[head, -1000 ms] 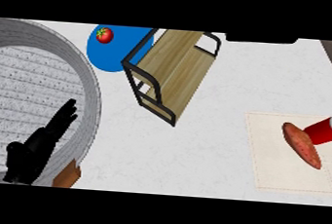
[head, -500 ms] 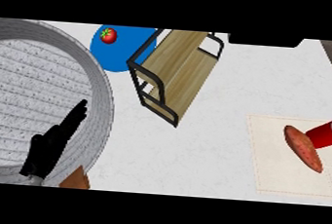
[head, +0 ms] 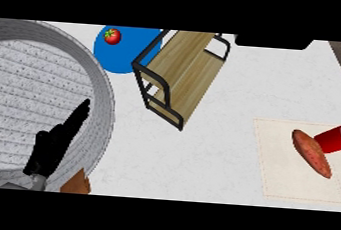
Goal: Pick the sweet potato from the placemat and place it in the tiered shelf
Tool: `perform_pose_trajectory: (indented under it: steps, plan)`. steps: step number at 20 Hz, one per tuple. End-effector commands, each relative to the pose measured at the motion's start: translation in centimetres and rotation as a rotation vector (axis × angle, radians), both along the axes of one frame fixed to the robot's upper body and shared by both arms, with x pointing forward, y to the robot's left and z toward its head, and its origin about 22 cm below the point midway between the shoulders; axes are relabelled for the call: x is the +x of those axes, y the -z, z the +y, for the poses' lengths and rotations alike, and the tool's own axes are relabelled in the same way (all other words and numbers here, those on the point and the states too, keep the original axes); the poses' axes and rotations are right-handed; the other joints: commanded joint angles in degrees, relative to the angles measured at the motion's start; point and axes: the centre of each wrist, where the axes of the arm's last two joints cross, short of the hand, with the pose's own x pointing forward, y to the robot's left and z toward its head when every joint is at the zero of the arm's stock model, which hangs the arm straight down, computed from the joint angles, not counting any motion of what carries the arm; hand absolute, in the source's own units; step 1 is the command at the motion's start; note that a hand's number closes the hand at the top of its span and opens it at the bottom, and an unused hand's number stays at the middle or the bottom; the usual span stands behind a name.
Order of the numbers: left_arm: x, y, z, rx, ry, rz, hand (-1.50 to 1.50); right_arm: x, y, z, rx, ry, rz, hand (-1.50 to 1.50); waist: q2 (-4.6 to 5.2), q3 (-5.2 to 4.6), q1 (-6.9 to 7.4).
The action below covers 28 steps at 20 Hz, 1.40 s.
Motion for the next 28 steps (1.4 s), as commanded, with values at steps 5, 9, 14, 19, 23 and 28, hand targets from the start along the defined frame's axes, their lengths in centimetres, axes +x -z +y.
perform_pose_trajectory:
  steps: [5,9,14,19,23,28]
  plan:
    - [0.4,2.2,0.8,-0.011,0.007,0.028,0.00,1.3,3.9,7.9,-0.120,0.014,0.083,-1.50,0.38,-0.35,-0.24]
    - [0.6,0.9,-1.2,-0.021,0.007,0.025,0.00,1.9,4.6,10.8,-0.141,0.023,0.158,-1.50,0.31,-0.32,-0.11]
    - [-1.3,3.1,0.7,-0.008,-0.020,0.032,0.00,0.8,6.5,11.9,-0.198,0.074,0.232,-1.50,0.32,-0.32,-0.23]
    - [0.3,1.5,1.8,-0.004,-0.012,0.038,0.00,0.8,6.1,11.3,-0.237,0.103,0.213,-1.50,0.31,-0.30,-0.30]
    - [0.3,2.3,-1.2,0.002,-0.018,0.032,0.00,0.2,6.4,10.1,-0.285,0.118,0.175,-1.50,0.31,-0.29,-0.50]
    - [0.9,1.3,0.8,-0.016,-0.002,0.029,0.00,-1.5,8.2,11.3,-0.319,0.124,0.192,-1.50,0.24,-0.30,-0.70]
